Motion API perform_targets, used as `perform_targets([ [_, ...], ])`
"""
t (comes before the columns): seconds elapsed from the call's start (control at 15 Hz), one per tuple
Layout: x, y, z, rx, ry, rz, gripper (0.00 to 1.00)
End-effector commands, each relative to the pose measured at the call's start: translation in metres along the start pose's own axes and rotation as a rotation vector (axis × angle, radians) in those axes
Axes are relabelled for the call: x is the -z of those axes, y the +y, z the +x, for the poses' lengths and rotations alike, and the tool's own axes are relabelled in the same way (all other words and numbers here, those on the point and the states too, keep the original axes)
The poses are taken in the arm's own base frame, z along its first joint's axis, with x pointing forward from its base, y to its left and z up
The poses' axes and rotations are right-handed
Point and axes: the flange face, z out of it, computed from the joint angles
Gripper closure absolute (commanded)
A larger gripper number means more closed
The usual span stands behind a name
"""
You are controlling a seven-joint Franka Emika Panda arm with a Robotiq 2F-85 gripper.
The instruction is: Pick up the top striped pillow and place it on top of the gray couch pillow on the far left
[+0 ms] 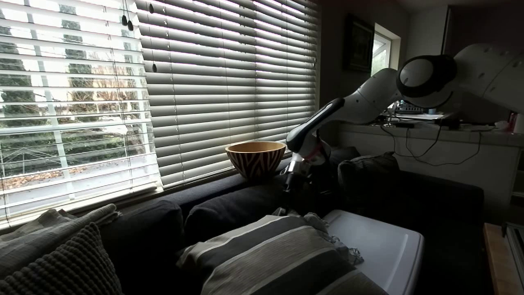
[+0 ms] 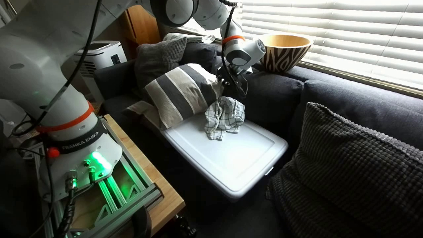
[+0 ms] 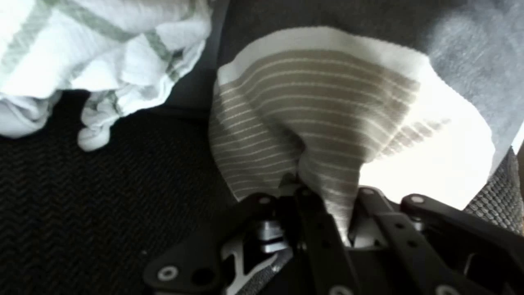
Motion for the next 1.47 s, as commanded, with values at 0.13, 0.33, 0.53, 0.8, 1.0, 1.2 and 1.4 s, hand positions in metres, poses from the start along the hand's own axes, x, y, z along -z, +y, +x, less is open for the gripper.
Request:
perform_targets([
  [0.13,0.075,-0.049,-0.031,0.133,0.113,0.001,0.97],
  [0.33,0.104,-0.086,-0.048,0.224,0.131,-0.021,0.97],
  [0.53,0.113,-0.142,-0.053,0.358,0.095,-0.103,0.97],
  [0.8,0.112,-0.235,-0.04,0.501,0.09,-0.202,0.97],
  [1.0,0.112,-0.315,-0.026,0.576,0.157,-0.309,0.97],
  [1.2,0.097,-0.326,-0.011,0.567,0.152,-0.308,0.87],
  [1.4,0.104,-0.37,-0.012,0.58,0.196,-0.345,0.87],
])
